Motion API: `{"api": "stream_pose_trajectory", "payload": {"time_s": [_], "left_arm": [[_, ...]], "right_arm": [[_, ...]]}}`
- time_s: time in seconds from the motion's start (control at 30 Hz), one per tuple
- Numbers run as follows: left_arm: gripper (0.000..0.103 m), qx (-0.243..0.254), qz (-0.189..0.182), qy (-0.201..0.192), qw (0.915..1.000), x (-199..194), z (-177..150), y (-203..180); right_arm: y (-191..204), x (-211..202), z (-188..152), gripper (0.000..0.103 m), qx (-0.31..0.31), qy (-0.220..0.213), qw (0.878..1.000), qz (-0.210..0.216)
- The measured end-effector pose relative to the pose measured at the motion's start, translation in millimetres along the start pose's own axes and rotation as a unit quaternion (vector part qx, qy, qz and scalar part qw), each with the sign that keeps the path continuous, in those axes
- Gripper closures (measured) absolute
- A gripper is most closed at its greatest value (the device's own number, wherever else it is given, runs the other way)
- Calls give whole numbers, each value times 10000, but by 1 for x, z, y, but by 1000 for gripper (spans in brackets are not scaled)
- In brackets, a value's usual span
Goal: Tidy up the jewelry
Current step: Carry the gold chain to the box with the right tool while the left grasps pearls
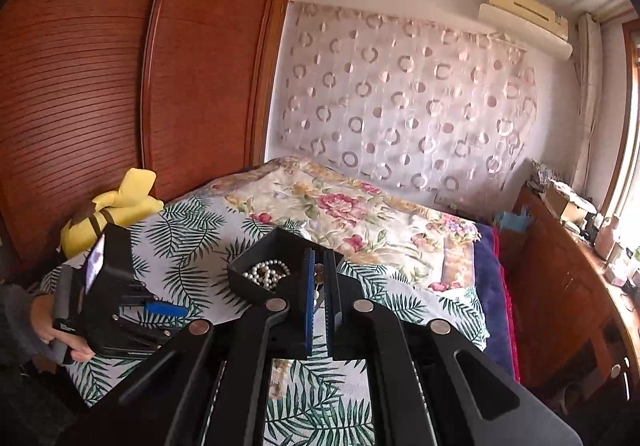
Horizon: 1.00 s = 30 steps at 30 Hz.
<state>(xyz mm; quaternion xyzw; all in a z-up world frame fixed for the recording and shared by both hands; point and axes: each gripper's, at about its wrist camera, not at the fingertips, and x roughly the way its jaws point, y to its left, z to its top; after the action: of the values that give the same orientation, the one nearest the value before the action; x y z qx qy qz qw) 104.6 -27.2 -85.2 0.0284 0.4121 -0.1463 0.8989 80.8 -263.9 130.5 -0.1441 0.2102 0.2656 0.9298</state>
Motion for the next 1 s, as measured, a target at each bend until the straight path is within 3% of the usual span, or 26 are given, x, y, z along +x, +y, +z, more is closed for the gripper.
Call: {"api": "stream_pose_trajectory", "payload": {"time_s": [0.13, 0.37, 0.7, 1.0], "left_arm": [[70, 48, -7, 68, 10000, 8, 2, -3], [99, 104, -6, 39, 9999, 11, 4, -5], [99, 8, 33, -302, 9995, -16, 24, 7], [99, -30, 79, -593, 9982, -29, 54, 11]], "right_arm": [[-1, 0, 3, 98, 4, -11, 10000, -12], [-6, 6, 4, 98, 161, 77, 9998, 69], [-7, 13, 12, 98, 203, 25, 9997, 102], [-5, 25, 43, 98, 100, -130, 9999, 37]]}}
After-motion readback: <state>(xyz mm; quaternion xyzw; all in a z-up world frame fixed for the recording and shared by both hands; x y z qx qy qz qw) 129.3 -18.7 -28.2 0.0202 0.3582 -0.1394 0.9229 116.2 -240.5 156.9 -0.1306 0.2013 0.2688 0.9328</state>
